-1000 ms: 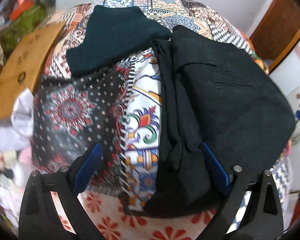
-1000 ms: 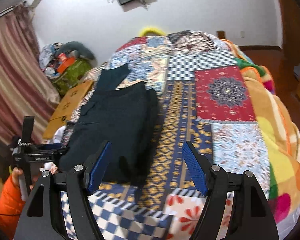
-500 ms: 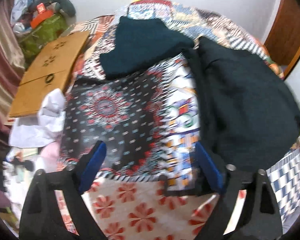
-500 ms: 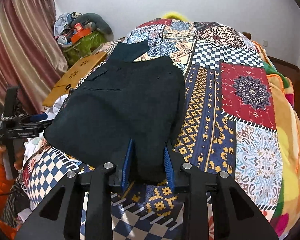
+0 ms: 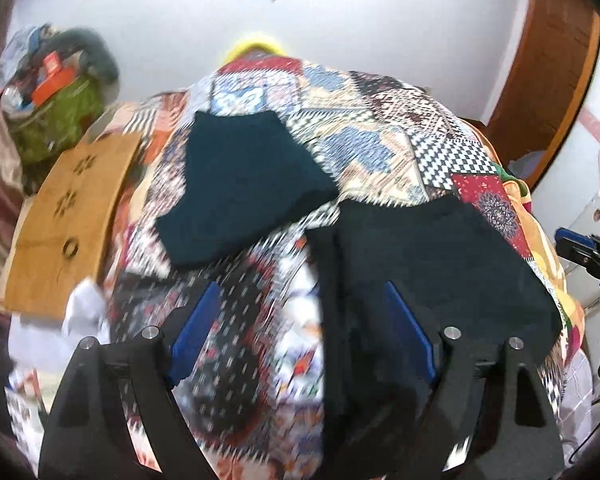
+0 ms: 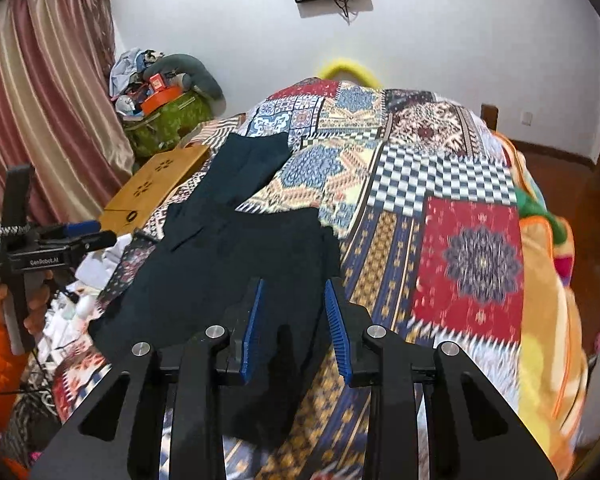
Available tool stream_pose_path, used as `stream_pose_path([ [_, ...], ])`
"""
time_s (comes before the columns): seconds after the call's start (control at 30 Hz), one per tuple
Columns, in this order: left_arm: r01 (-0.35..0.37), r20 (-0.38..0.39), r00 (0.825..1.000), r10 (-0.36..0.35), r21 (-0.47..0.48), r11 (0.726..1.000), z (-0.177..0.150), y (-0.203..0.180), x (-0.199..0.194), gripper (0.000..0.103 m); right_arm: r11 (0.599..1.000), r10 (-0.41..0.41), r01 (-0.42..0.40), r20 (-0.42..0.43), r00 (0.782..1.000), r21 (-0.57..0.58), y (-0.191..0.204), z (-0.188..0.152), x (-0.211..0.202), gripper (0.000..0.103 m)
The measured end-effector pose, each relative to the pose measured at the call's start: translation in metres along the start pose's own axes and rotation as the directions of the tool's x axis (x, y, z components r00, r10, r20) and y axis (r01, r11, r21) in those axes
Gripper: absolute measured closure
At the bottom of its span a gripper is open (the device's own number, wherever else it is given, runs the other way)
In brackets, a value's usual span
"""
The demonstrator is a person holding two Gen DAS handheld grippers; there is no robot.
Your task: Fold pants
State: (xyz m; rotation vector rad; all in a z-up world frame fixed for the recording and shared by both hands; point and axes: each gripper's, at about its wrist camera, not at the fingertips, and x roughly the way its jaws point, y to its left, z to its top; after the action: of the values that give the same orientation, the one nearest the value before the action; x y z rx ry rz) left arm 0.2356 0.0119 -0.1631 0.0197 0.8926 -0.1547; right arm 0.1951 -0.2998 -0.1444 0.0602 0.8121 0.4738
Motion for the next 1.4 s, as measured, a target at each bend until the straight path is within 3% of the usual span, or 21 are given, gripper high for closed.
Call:
stream_pose_path([
  [0.23, 0.057, -0.058, 0.997, -0.051, 0.113, 0.992, 0.029, -0.038, 0.046, 0.026, 0.999, 0.007, -0.01, -0.055, 0.998, -0.043, -0.009, 0.019, 0.051, 0.075],
  [0.4, 0.12, -0.09, 0.99, -0.108, 0.136, 0.983, 0.037, -0.05, 0.064, 0.036, 0.998, 0.041, -0.045, -0.101, 0.994, -0.037, -0.016, 0.029, 0.086, 0.075],
  [0.47, 0.101, -0.106, 0.991, -0.084, 0.162, 0.982, 0.038, -0.055, 0.074, 0.036, 0.996, 0.074, -0.079, -0.126, 0.989, -0.035, -0.018, 0.031, 0.097, 0.076],
  [0.57, 0.02, -0.124, 0.992, 0.005, 0.207, 0.978, 0.033, -0.06, 0.092, 0.036, 0.992, 0.089, -0.098, -0.115, 0.989, -0.077, -0.014, 0.03, 0.103, 0.086],
  [0.87, 0.03, -0.139, 0.99, -0.005, 0.175, 0.984, 0.03, -0.051, 0.106, 0.034, 0.978, -0.009, -0.012, -0.102, 0.995, -0.209, -0.001, 0.02, 0.106, 0.091],
  [1.1, 0.009, -0.142, 0.99, 0.012, 0.148, 0.989, 0.034, -0.05, 0.094, 0.033, 0.994, -0.013, 0.0, -0.122, 0.992, -0.109, -0.005, 0.027, 0.097, 0.085],
  [1.27, -0.013, -0.053, 0.998, 0.021, 0.156, 0.988, 0.034, -0.055, 0.05, 0.033, 0.993, -0.025, 0.015, -0.092, 0.995, -0.116, 0.007, 0.029, 0.064, 0.086],
  [1.4, 0.012, -0.011, 1.0, -0.011, 0.125, 0.992, 0.032, -0.051, 0.019, 0.032, 0.992, -0.043, 0.037, -0.047, 0.998, -0.124, 0.016, 0.027, 0.035, 0.08],
])
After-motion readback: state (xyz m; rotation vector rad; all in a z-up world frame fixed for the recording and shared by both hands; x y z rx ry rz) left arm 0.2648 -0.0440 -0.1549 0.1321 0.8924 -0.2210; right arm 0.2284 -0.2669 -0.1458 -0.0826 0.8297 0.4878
